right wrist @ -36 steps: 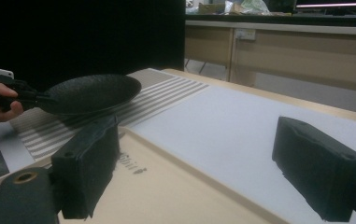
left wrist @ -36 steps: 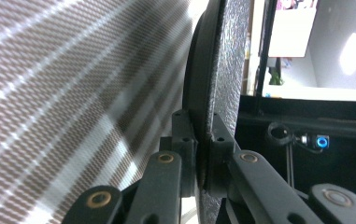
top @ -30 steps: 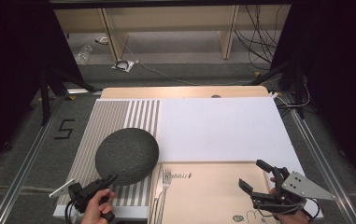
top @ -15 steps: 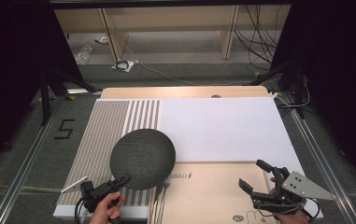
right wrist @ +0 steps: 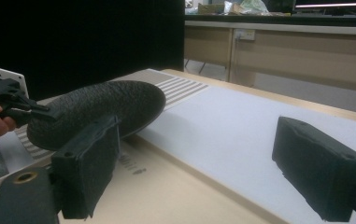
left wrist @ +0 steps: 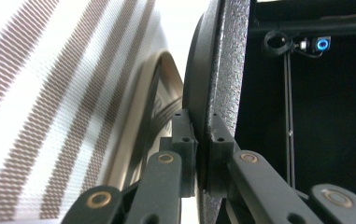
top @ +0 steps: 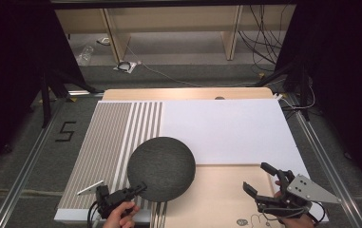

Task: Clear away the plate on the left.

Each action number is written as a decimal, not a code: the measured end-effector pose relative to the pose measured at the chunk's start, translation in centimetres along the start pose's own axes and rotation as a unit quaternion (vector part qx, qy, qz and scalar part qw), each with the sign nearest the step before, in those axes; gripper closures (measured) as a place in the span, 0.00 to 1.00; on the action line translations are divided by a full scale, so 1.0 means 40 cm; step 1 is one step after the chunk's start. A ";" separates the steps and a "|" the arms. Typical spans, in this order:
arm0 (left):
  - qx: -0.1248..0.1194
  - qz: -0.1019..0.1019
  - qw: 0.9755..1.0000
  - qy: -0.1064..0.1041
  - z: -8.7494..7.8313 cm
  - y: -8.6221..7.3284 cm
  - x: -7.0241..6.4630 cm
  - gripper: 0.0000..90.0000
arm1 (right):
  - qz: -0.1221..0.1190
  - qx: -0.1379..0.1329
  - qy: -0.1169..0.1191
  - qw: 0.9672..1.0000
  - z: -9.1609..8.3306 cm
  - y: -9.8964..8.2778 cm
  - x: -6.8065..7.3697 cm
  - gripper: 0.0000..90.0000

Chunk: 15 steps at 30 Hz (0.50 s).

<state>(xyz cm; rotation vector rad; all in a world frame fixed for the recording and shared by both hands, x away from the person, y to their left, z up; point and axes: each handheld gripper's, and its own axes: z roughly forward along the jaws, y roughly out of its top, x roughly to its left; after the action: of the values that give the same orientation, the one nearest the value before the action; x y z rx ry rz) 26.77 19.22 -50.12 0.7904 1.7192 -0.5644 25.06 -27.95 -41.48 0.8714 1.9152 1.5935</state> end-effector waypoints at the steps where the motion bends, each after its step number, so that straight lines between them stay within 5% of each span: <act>1: 0.005 0.001 1.000 0.000 0.003 -0.004 -0.002 0.95 | 0.000 0.000 0.000 1.000 0.000 0.000 0.000 0.18; 15: 0.065 0.018 0.998 0.003 0.050 -0.063 -0.009 0.95 | 0.000 0.000 0.001 1.000 -0.001 0.000 0.000 0.18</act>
<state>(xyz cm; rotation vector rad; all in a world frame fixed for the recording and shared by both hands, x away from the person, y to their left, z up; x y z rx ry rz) 26.23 16.06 -50.38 0.9137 1.6825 -0.6548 25.04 -27.97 -41.48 0.8709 1.9156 1.5955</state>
